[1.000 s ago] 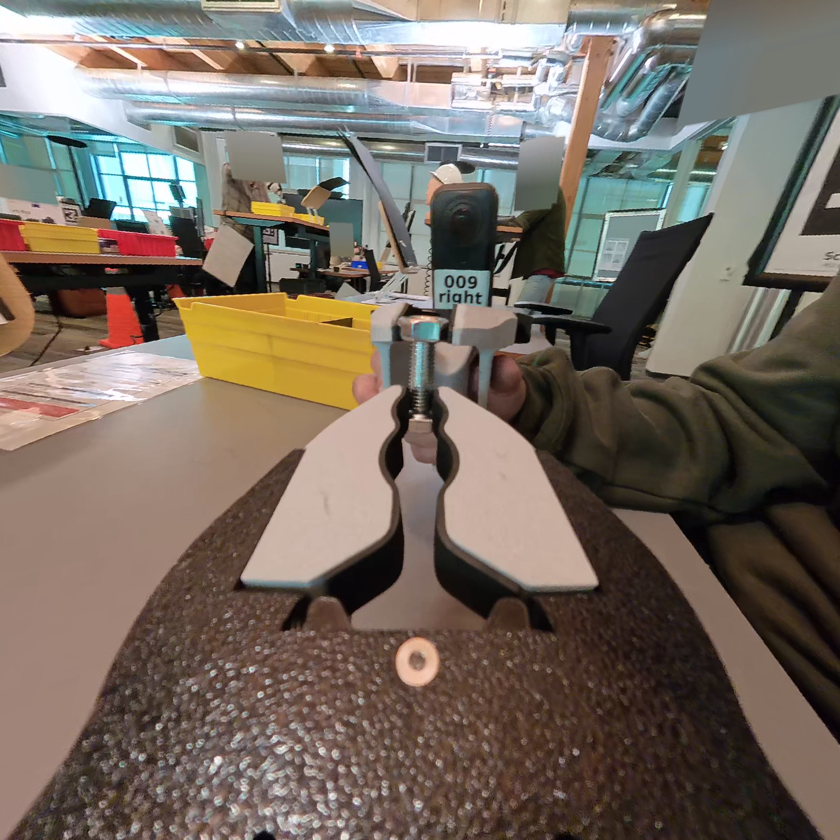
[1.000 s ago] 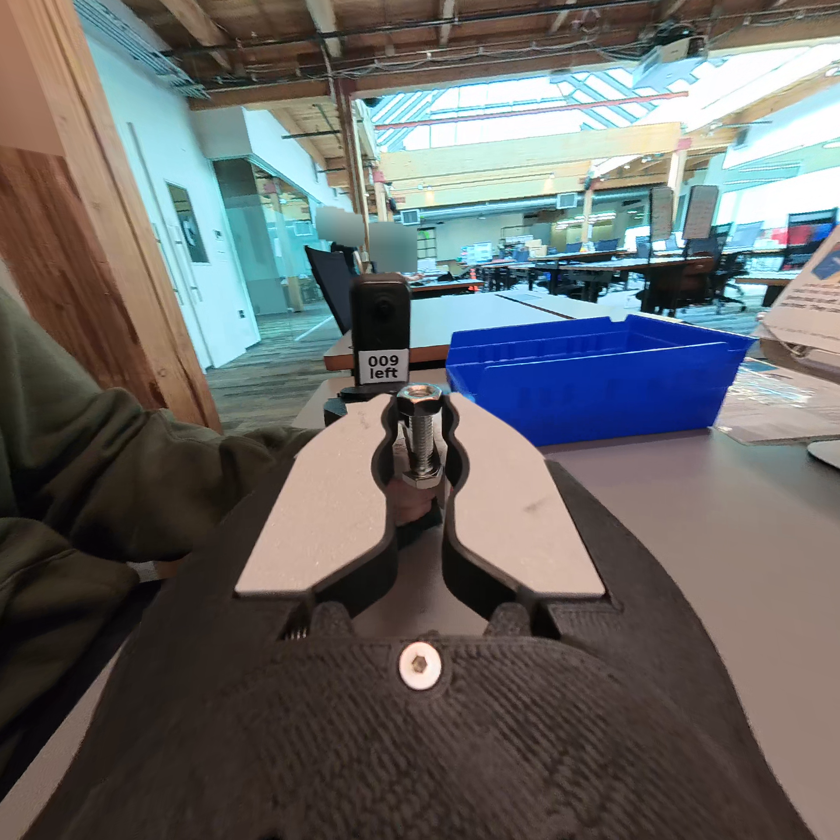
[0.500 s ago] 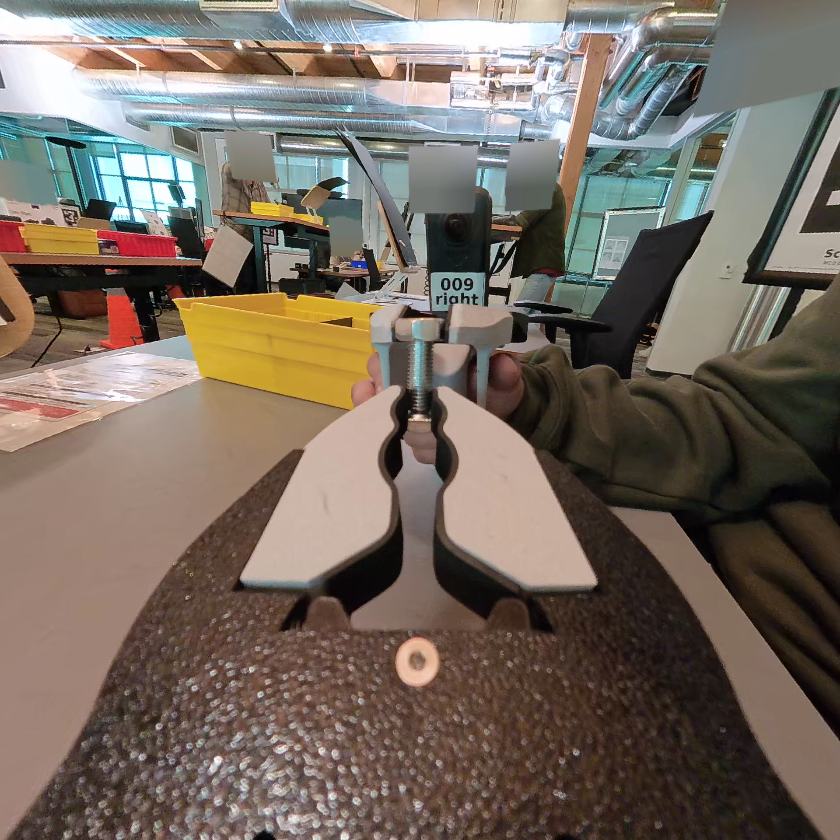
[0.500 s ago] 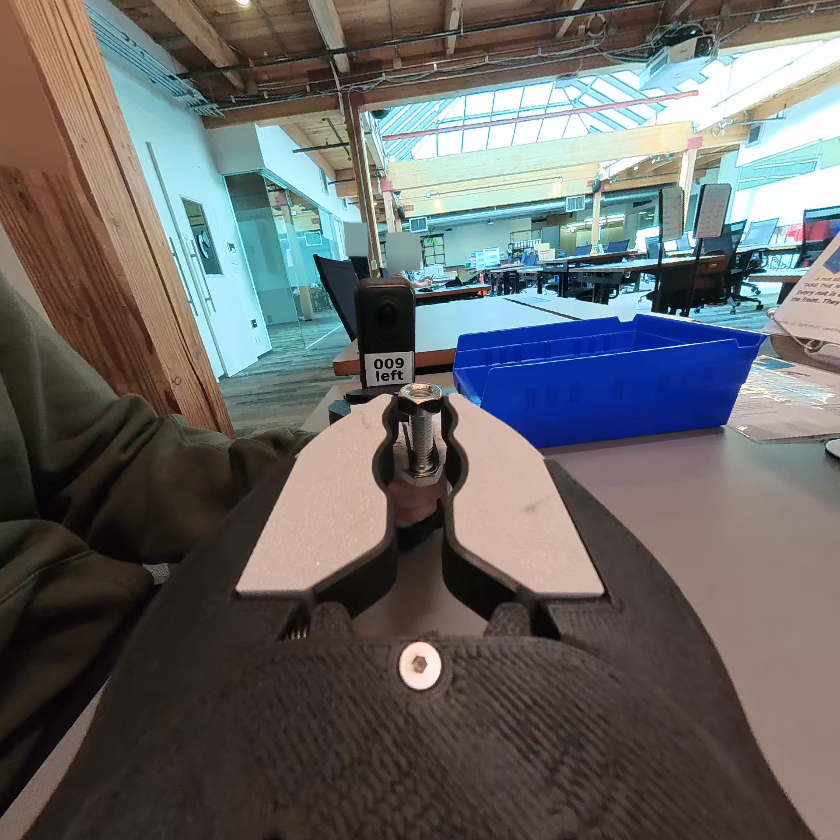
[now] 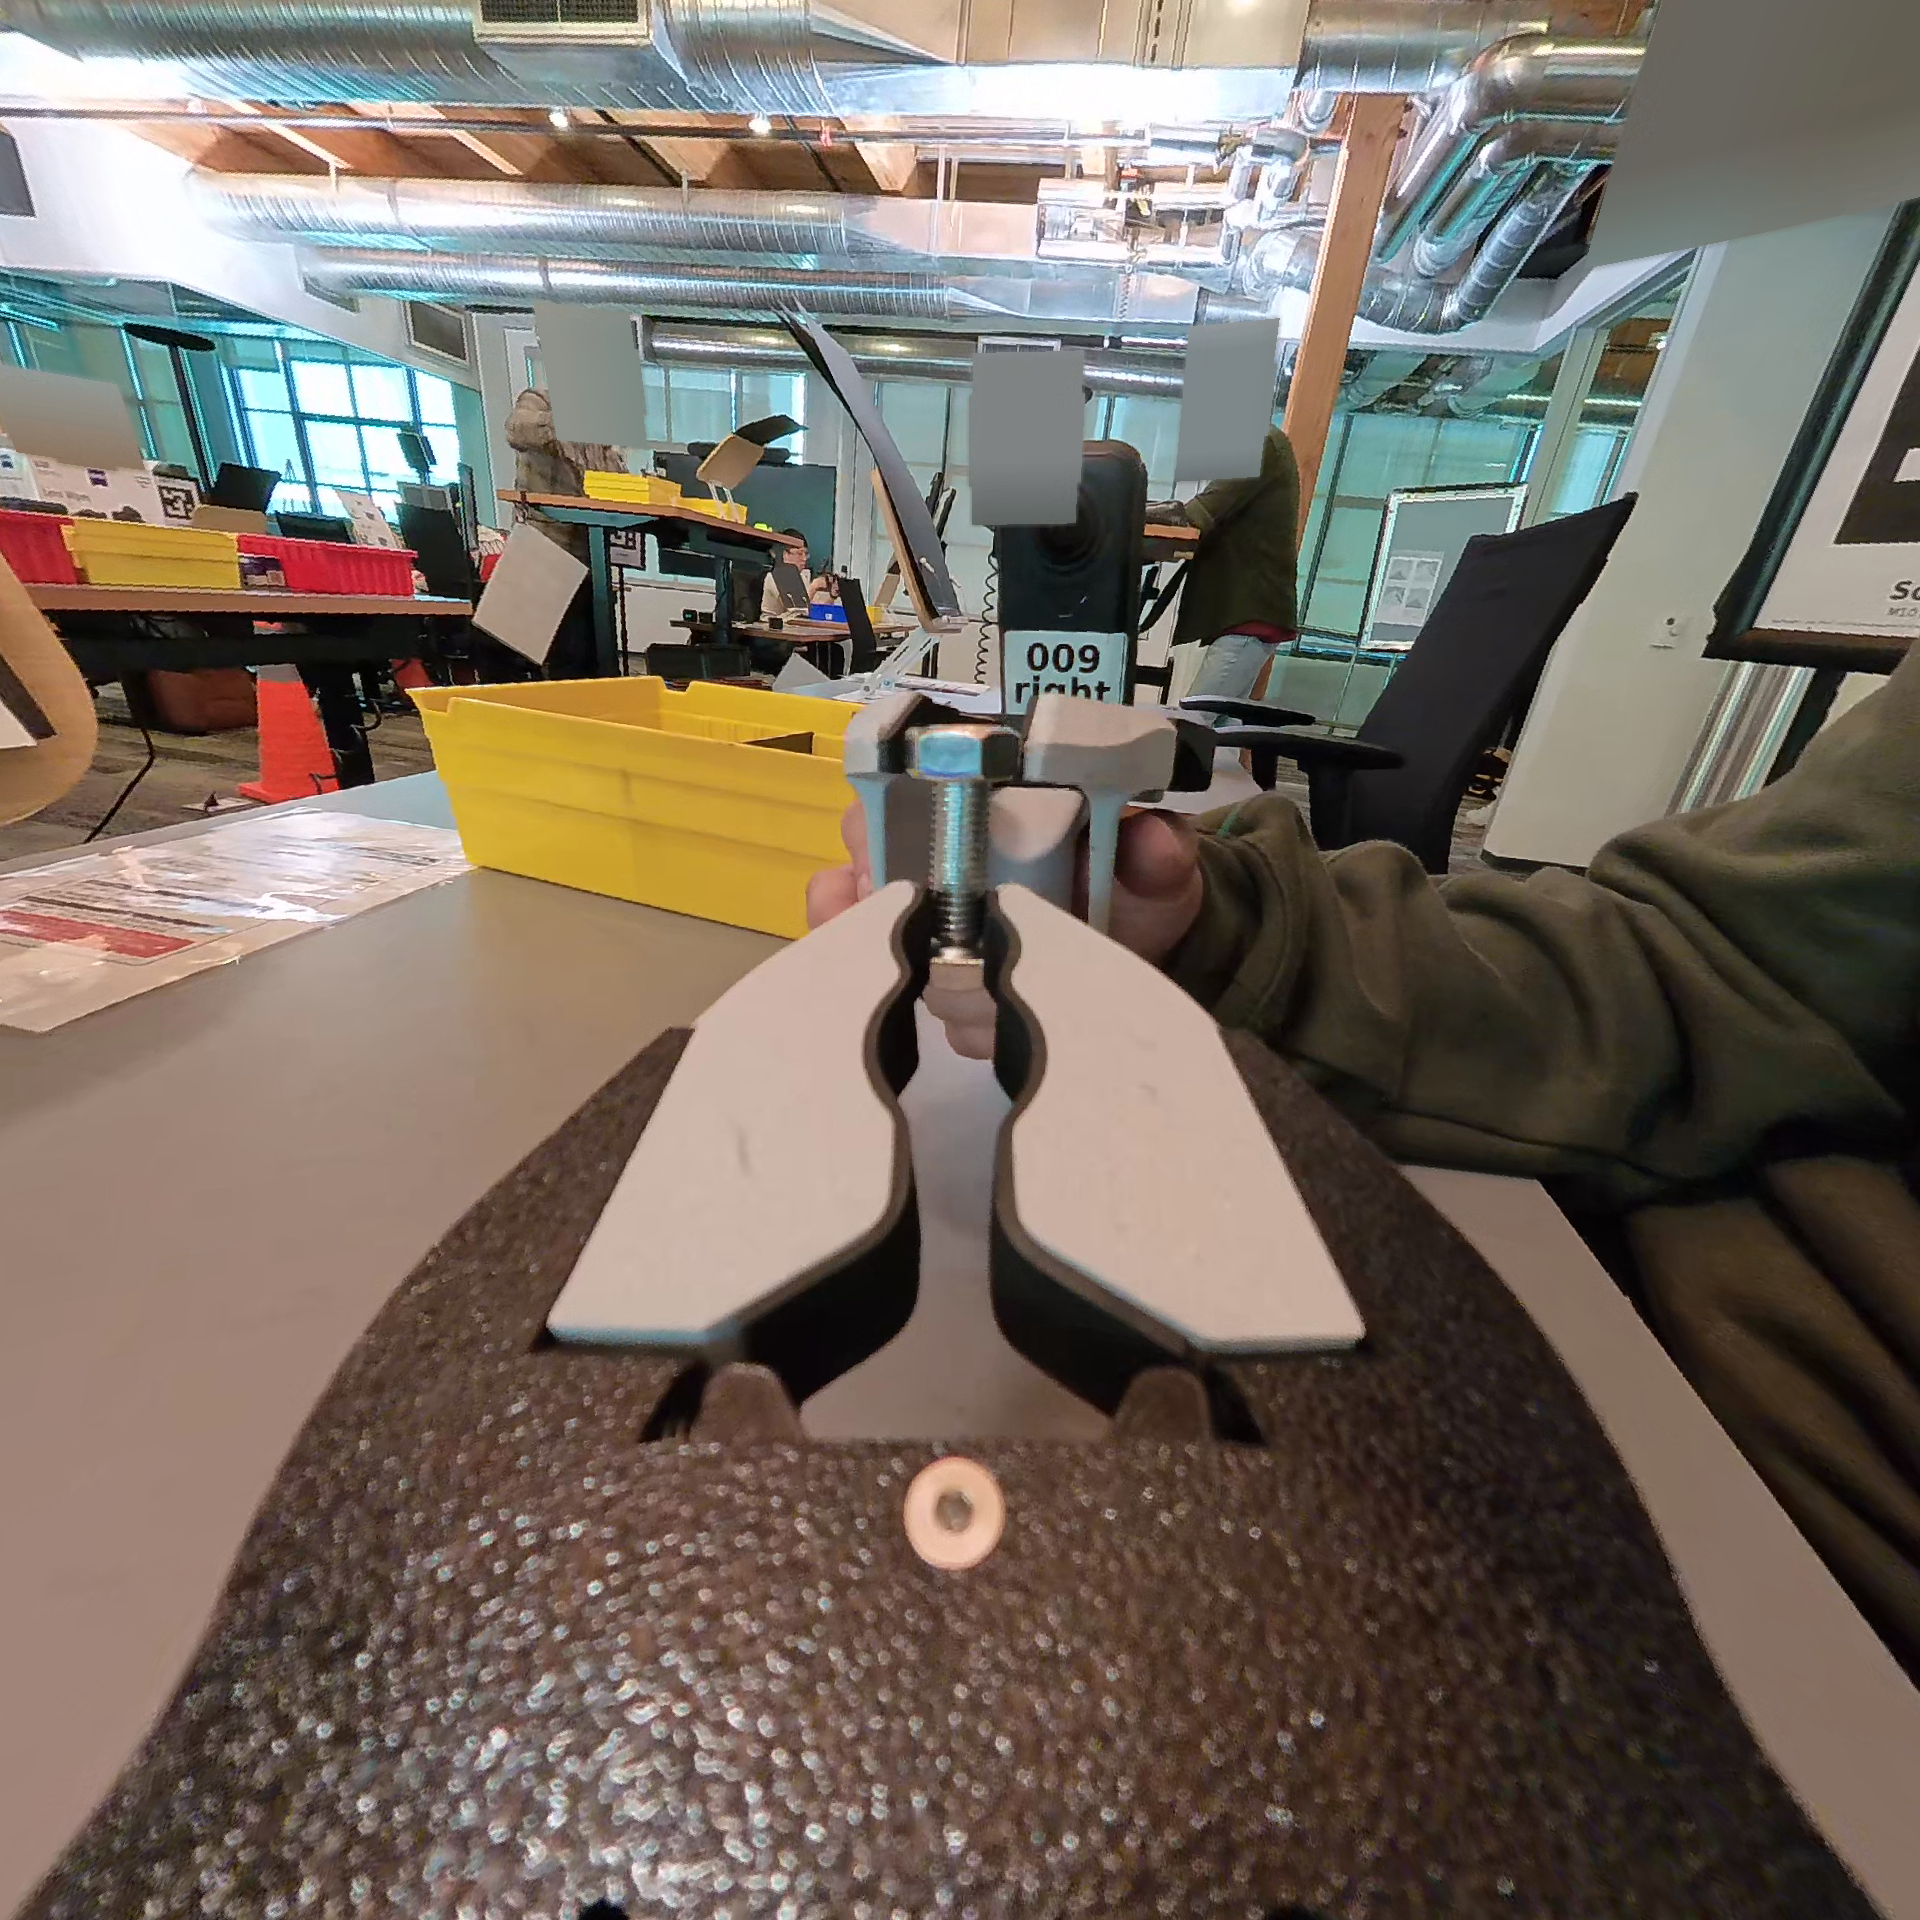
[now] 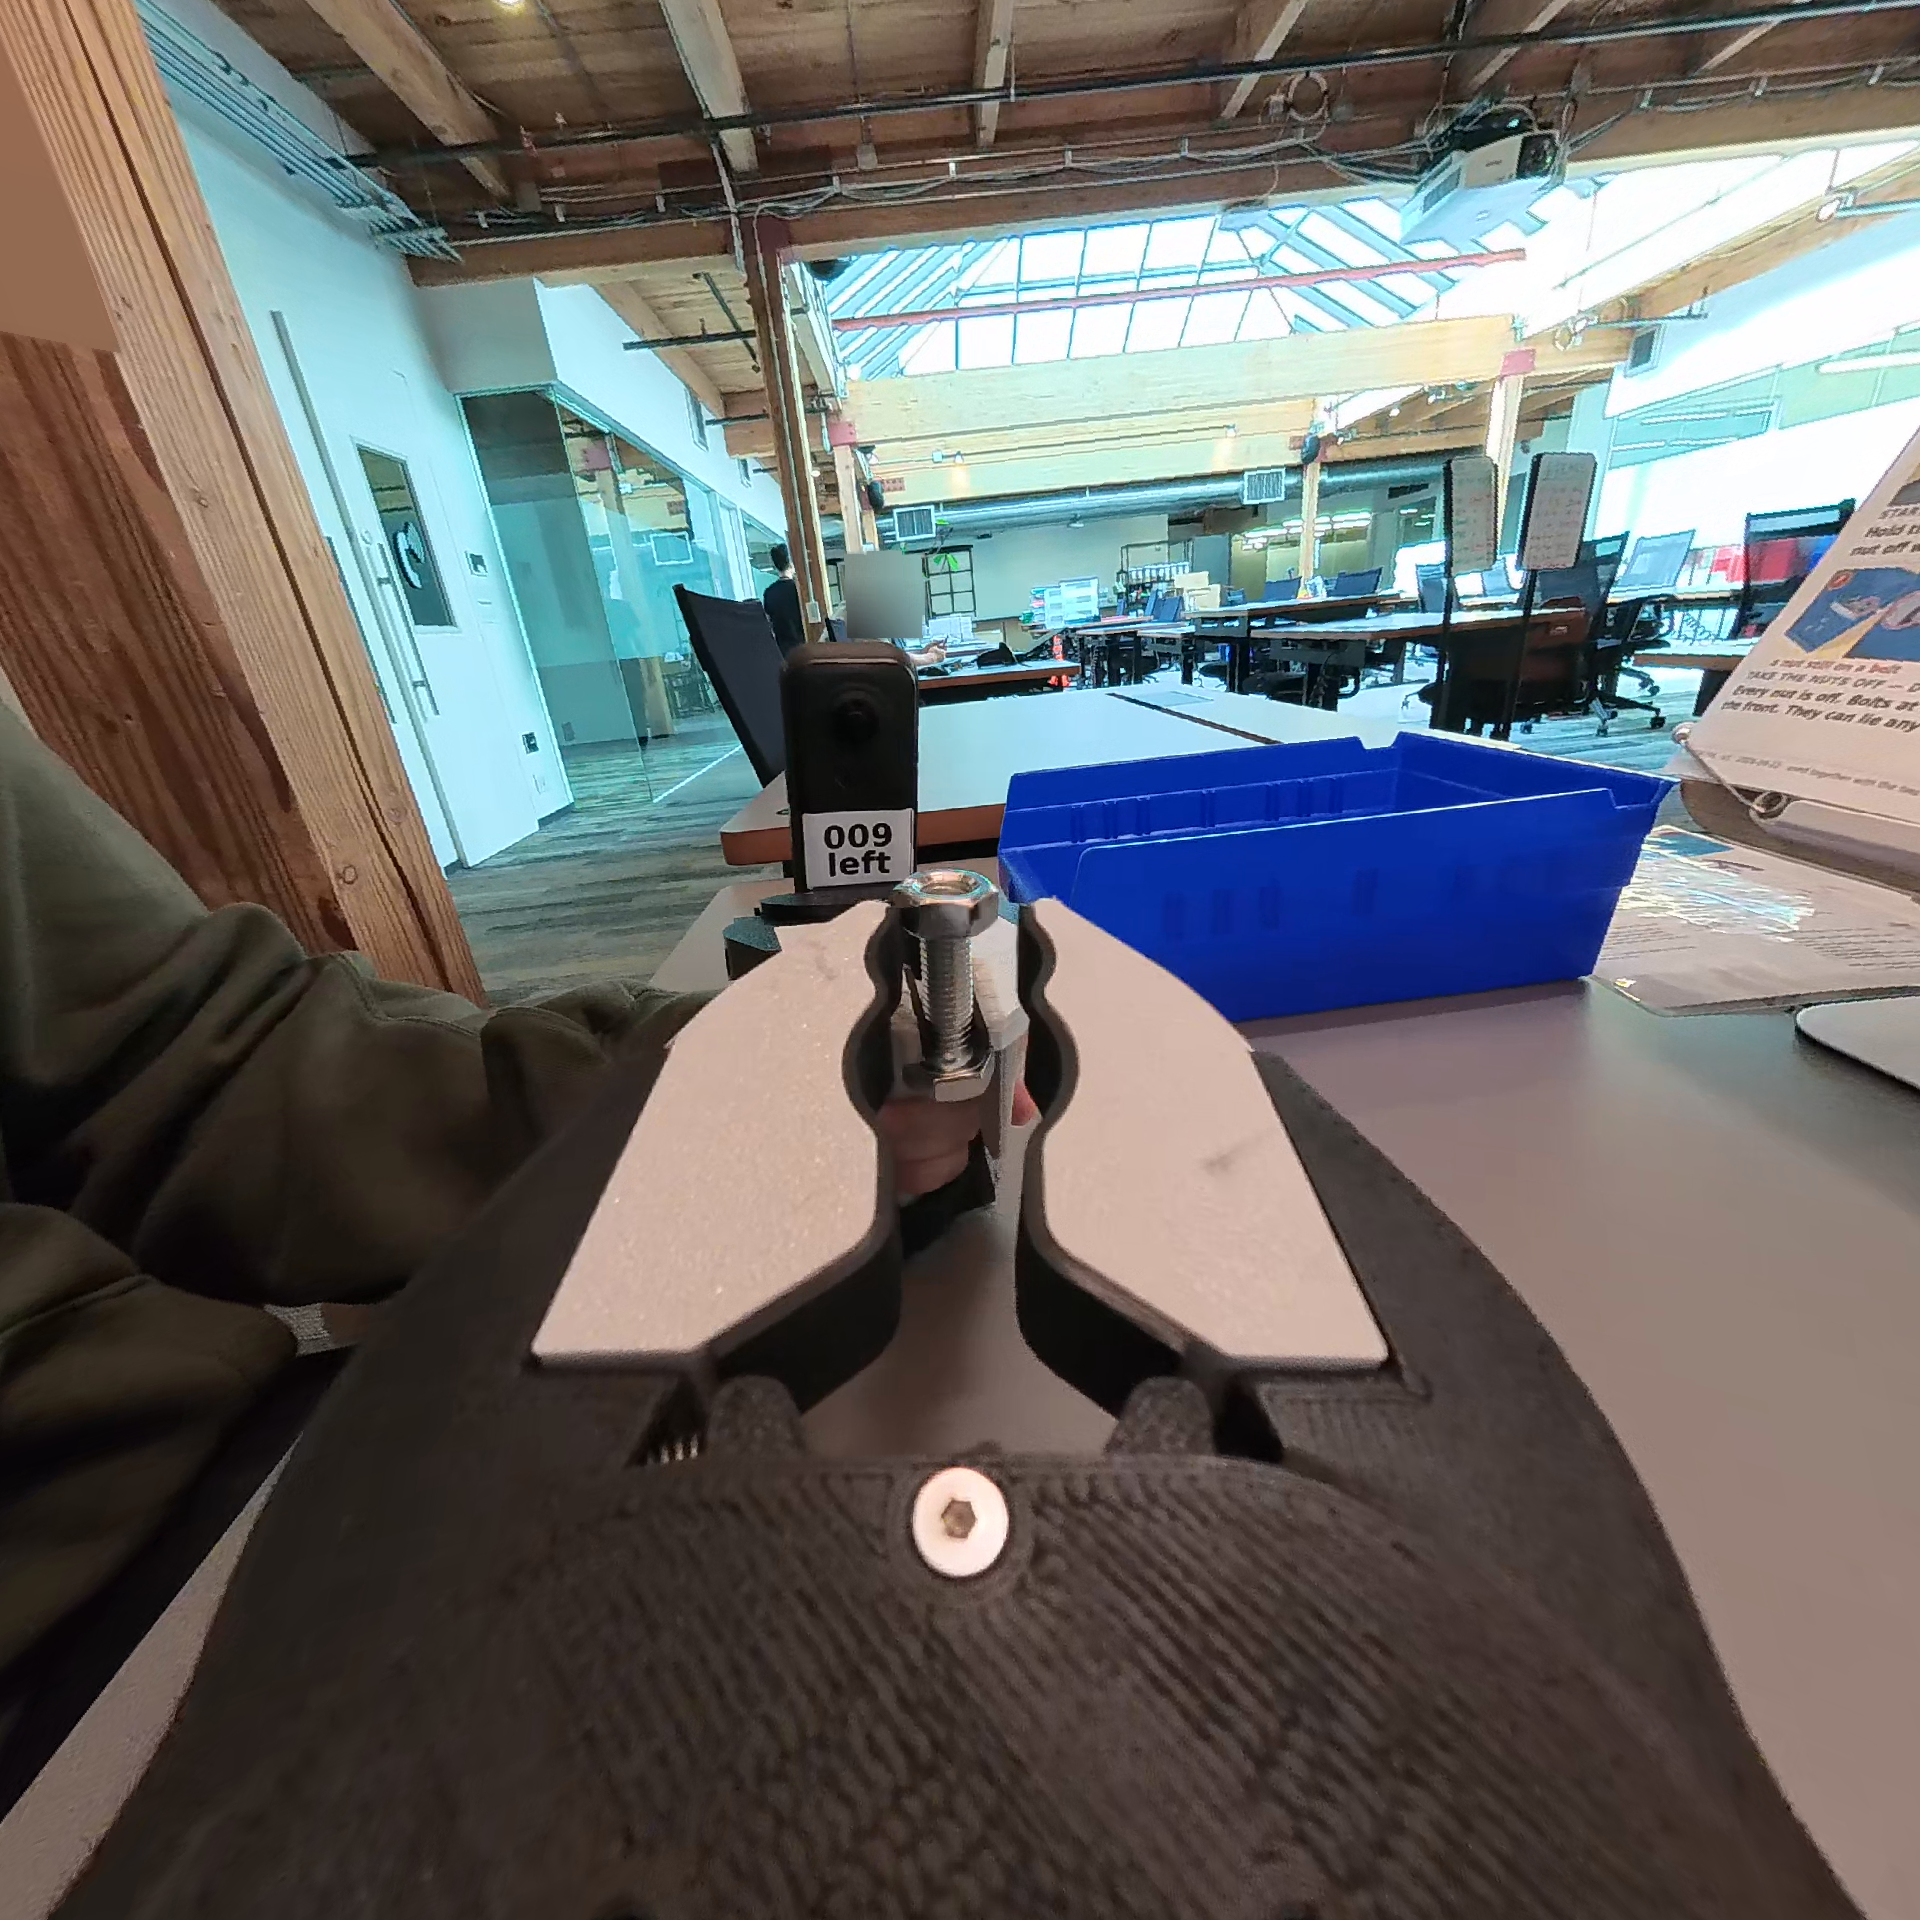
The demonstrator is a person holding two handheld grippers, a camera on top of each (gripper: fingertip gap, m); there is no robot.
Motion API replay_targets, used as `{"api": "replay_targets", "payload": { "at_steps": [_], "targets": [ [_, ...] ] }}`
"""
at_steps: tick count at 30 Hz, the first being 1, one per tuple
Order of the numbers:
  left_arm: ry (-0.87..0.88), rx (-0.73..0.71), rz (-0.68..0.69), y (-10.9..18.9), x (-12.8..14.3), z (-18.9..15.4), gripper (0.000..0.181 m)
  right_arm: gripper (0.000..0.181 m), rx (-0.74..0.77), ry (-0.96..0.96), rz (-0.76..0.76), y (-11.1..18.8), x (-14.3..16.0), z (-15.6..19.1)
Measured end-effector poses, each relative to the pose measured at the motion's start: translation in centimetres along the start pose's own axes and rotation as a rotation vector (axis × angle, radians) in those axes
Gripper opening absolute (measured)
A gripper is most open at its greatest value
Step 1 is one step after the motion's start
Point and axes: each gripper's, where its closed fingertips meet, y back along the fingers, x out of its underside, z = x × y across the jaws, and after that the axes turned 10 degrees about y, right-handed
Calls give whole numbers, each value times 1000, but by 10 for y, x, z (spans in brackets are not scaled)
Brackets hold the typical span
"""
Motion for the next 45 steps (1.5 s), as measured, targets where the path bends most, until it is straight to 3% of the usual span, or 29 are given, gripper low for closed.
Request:
{"api": "replay_targets", "payload": {
  "at_steps": [8, 16, 24, 36, 42, 44, 45],
  "targets": [
    [-5, -14, -2, 0, 0, 2, 9, 31, 34, 21, -3, 1, -3, -3],
    [-10, 9, 7, -1, 1, -2, 9, 19, 24, 89, 32, -5, -1, 2],
    [35, 312, 28, -1, 3, -47, 9, 19, -310, -24, -60, 4, -16, 43],
    [43, 222, 54, -1, 7, -33, 8, 19, -249, 16, -38, 4, -11, 36],
    [31, 162, 27, 1, 3, -23, 9, 19, -118, -5, -132, 13, -27, 12],
    [34, 149, 21, 3, 3, -20, 9, 19, 104, 84, -158, 23, -38, -17],
    [34, 146, 20, 3, 2, -20, 9, 19, 311, 181, -158, 37, -47, -40]
  ]
}}
